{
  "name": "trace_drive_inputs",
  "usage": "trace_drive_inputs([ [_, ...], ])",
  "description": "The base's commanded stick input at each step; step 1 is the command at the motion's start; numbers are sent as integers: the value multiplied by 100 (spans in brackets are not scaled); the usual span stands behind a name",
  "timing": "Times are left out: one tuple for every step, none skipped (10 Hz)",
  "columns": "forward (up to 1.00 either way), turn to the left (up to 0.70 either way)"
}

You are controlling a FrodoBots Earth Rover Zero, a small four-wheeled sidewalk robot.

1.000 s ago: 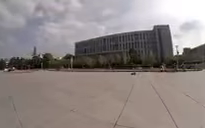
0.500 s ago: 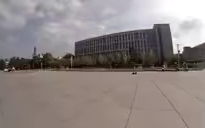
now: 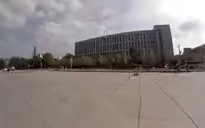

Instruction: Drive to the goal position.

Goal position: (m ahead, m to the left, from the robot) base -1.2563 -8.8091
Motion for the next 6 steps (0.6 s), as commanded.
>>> trace_drive_inputs([
  [30, 42],
  [5, 59],
  [-9, 37],
  [-19, 38],
  [-31, 62],
  [-29, 58],
])
